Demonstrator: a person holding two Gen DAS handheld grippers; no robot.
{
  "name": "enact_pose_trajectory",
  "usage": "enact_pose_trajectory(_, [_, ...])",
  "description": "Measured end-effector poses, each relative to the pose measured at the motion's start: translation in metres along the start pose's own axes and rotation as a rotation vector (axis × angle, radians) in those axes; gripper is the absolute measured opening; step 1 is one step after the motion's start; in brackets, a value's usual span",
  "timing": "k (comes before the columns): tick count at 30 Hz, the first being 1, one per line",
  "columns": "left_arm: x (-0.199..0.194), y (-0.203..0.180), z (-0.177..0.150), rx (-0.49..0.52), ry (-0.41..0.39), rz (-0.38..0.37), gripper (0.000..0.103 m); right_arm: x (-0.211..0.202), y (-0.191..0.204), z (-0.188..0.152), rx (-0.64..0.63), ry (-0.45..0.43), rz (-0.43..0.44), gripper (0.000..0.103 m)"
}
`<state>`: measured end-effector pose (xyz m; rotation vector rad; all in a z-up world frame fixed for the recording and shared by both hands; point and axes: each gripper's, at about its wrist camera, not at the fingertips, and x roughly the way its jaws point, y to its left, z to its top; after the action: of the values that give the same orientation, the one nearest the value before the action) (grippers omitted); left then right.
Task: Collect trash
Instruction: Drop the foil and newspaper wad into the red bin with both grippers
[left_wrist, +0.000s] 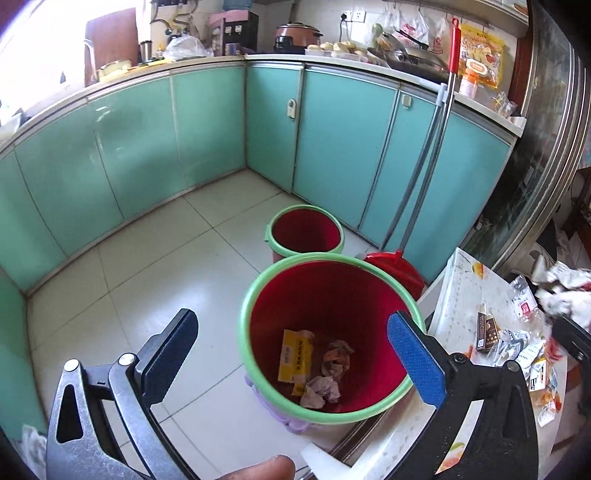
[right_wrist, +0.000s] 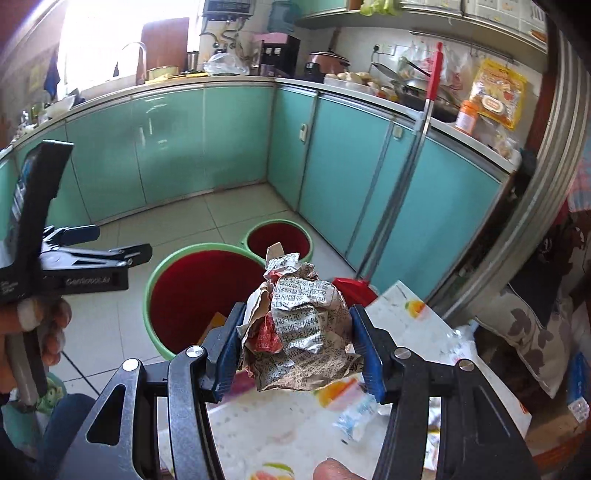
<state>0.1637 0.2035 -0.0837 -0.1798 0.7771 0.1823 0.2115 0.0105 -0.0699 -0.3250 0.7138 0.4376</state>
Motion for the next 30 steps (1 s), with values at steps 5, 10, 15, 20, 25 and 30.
enact_pose_trajectory(5, [-0.021, 0.029, -0.005, -0.006, -0.015, 0.028, 0.103, 0.061, 0.038, 0.023, -0.008, 0.006, 0.061, 0.054])
enact_pose_trajectory(10, [-0.03, 0.049, -0.008, -0.038, -0.022, 0.041, 0.103, 0.113, 0.065, 0.036, 0.002, 0.06, 0.099, 0.058])
enact_pose_trajectory(15, [-0.031, 0.061, -0.016, -0.064, -0.002, 0.05, 0.103, 0.144, 0.083, 0.039, -0.009, 0.102, 0.099, 0.069])
enact_pose_trajectory(20, [-0.034, 0.065, -0.022, -0.072, 0.0, 0.056, 0.103, 0.147, 0.082, 0.036, -0.004, 0.115, 0.084, 0.084])
enact_pose_trajectory(25, [-0.038, 0.061, -0.021, -0.076, -0.013, 0.041, 0.103, 0.131, 0.073, 0.033, -0.005, 0.094, 0.057, 0.084])
enact_pose_trajectory(30, [-0.041, 0.04, -0.018, -0.043, -0.027, 0.012, 0.103, 0.094, 0.051, 0.021, 0.02, 0.074, 0.016, 0.084])
